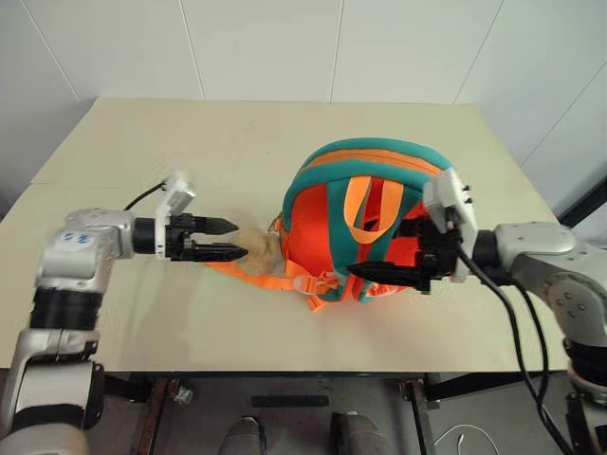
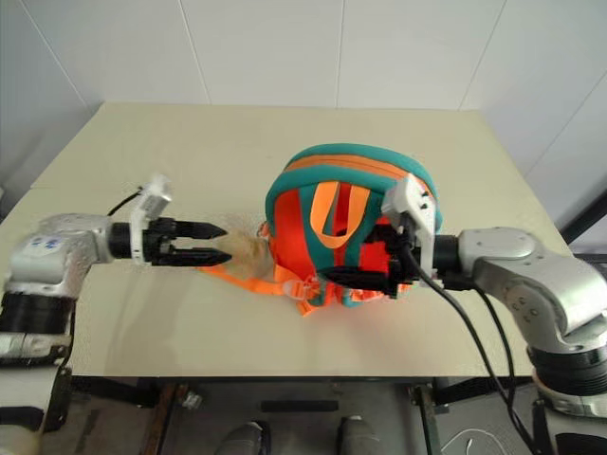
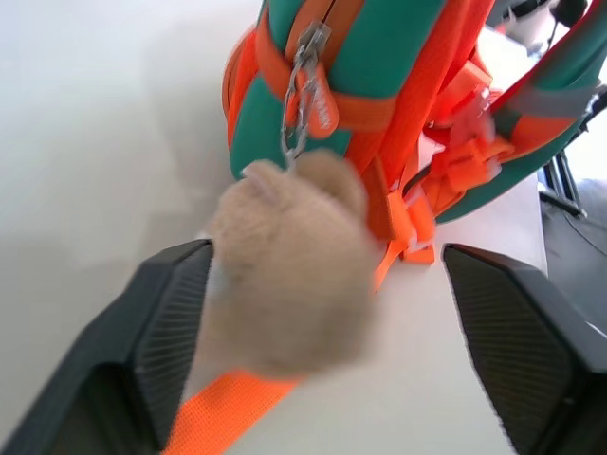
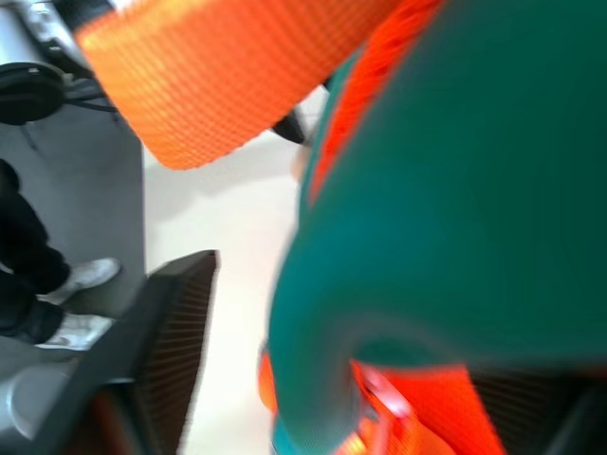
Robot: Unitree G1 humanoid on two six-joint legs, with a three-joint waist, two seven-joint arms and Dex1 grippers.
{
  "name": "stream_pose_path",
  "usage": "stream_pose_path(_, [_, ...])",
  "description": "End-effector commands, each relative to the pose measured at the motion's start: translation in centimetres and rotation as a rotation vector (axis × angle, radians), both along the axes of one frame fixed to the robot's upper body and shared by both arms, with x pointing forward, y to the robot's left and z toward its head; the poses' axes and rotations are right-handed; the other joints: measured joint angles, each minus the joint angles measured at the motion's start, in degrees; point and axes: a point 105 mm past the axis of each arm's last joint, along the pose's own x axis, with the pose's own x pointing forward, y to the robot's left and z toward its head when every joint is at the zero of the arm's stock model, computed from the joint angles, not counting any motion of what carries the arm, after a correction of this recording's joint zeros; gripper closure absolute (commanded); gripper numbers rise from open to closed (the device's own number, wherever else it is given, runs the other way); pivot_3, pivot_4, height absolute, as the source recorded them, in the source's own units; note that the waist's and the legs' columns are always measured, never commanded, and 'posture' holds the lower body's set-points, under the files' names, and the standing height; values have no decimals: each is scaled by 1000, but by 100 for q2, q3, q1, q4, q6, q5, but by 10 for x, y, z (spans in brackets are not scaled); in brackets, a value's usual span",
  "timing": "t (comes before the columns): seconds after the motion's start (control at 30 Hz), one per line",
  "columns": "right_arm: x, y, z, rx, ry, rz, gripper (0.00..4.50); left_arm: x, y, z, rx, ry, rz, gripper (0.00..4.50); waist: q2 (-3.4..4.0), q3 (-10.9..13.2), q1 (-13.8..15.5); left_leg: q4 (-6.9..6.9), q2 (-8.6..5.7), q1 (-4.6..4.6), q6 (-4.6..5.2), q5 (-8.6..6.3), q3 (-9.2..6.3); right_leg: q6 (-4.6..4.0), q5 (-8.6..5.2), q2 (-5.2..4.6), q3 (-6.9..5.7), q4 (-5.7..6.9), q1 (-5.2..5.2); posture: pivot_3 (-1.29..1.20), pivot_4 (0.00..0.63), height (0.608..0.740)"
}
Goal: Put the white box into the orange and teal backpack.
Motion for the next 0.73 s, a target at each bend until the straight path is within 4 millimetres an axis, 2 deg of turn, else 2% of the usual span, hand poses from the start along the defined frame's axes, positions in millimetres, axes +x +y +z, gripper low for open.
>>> stream_pose_path(0.03, [-8, -19, 11, -37, -49, -44, 32, -15, 14, 21, -61, -116, 50, 5, 0, 0, 4, 0, 0, 1, 1, 0, 0, 0, 0, -1, 0, -1, 1, 0, 150, 740])
stream_pose_path(0.13, [-9, -38, 10, -95, -52, -108, 32, -24, 24, 22, -77, -148, 77, 5, 0, 0, 3, 5, -1, 3, 1, -1, 1, -1, 0, -2, 0, 1, 5, 0, 150, 740])
stream_pose_path(0.3, [-9, -122, 10, -290, -58, -365, 32, -33, 64, 25, -82, -198, 182, 5, 0, 0, 32, 1, -9, 4, 7, -4, 3, -2, -1, -8, -1, -13, 9, 0, 150, 740])
stream_pose_path(0.43, [-6, -166, 17, -333, -71, -498, 32, -28, 77, 37, -113, -269, 217, 5, 0, 0, 10, 5, -10, 15, 11, -6, 13, -1, 0, -10, 2, -12, 17, 0, 150, 740])
stream_pose_path(0.53, [5, -182, 26, -238, -126, -565, 32, -19, 86, 44, -133, -331, 256, 5, 0, 0, -7, 5, -9, 22, 12, -4, 14, -4, 5, -10, 2, -8, 19, 0, 150, 740])
stream_pose_path(0.6, [10, -186, 23, -194, -133, -577, 32, -17, 84, 44, -150, -354, 260, 5, 0, 0, -29, 5, -8, 22, 11, -2, 20, -5, 12, -10, 3, -9, 17, 0, 150, 740])
stream_pose_path(0.73, [18, -182, 16, -168, -130, -553, 32, -20, 80, 45, -155, -367, 252, 5, 0, 0, -32, -5, -7, 30, 12, -3, 39, 0, 13, -9, 26, -5, 12, 0, 150, 740])
